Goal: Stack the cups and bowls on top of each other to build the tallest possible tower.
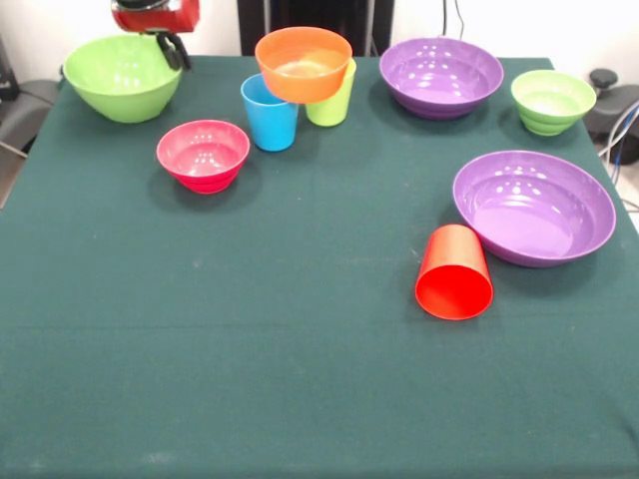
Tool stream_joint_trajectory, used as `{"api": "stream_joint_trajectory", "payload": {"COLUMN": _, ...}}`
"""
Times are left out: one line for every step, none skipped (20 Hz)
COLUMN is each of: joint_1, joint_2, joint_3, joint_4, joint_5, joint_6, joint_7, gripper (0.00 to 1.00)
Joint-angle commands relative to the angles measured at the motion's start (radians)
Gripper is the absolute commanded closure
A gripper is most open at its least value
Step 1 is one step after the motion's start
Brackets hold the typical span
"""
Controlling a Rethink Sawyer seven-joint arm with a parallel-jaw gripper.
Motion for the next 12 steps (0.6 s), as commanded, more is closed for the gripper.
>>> {"api": "stream_joint_trajectory", "payload": {"joint_1": 0.019, "joint_2": 0.006, "joint_3": 0.04, "joint_4": 0.081, "joint_5": 0.043, "joint_6": 0.083, "joint_7": -0.089, "gripper": 1.0}}
{"api": "stream_joint_trajectory", "payload": {"joint_1": 0.019, "joint_2": 0.005, "joint_3": 0.039, "joint_4": 0.087, "joint_5": 0.047, "joint_6": 0.083, "joint_7": -0.085, "gripper": 1.0}}
{"api": "stream_joint_trajectory", "payload": {"joint_1": 0.02, "joint_2": 0.0, "joint_3": 0.039, "joint_4": 0.094, "joint_5": 0.05, "joint_6": 0.082, "joint_7": -0.081, "gripper": 1.0}}
{"api": "stream_joint_trajectory", "payload": {"joint_1": 0.019, "joint_2": -0.009, "joint_3": 0.042, "joint_4": 0.1, "joint_5": 0.055, "joint_6": 0.084, "joint_7": -0.079, "gripper": 1.0}}
{"api": "stream_joint_trajectory", "payload": {"joint_1": 0.024, "joint_2": -0.011, "joint_3": 0.041, "joint_4": 0.098, "joint_5": 0.057, "joint_6": 0.083, "joint_7": -0.075, "gripper": 1.0}}
{"api": "stream_joint_trajectory", "payload": {"joint_1": 0.027, "joint_2": -0.01, "joint_3": 0.039, "joint_4": 0.099, "joint_5": 0.054, "joint_6": 0.075, "joint_7": -0.07, "gripper": 1.0}}
{"api": "stream_joint_trajectory", "payload": {"joint_1": 0.03, "joint_2": -0.005, "joint_3": 0.035, "joint_4": 0.096, "joint_5": 0.05, "joint_6": 0.066, "joint_7": -0.066, "gripper": 1.0}}
{"api": "stream_joint_trajectory", "payload": {"joint_1": 0.036, "joint_2": 0.012, "joint_3": 0.031, "joint_4": 0.079, "joint_5": 0.044, "joint_6": 0.063, "joint_7": -0.065, "gripper": 1.0}}
{"api": "stream_joint_trajectory", "payload": {"joint_1": 0.039, "joint_2": 0.023, "joint_3": 0.028, "joint_4": 0.071, "joint_5": 0.039, "joint_6": 0.058, "joint_7": -0.065, "gripper": 1.0}}
{"api": "stream_joint_trajectory", "payload": {"joint_1": 0.042, "joint_2": 0.031, "joint_3": 0.025, "joint_4": 0.066, "joint_5": 0.035, "joint_6": 0.053, "joint_7": -0.064, "gripper": 1.0}}
{"api": "stream_joint_trajectory", "payload": {"joint_1": 0.043, "joint_2": 0.037, "joint_3": 0.022, "joint_4": 0.064, "joint_5": 0.031, "joint_6": 0.047, "joint_7": -0.061, "gripper": 1.0}}
{"api": "stream_joint_trajectory", "payload": {"joint_1": 0.045, "joint_2": 0.042, "joint_3": 0.019, "joint_4": 0.062, "joint_5": 0.026, "joint_6": 0.04, "joint_7": -0.058, "gripper": 1.0}}
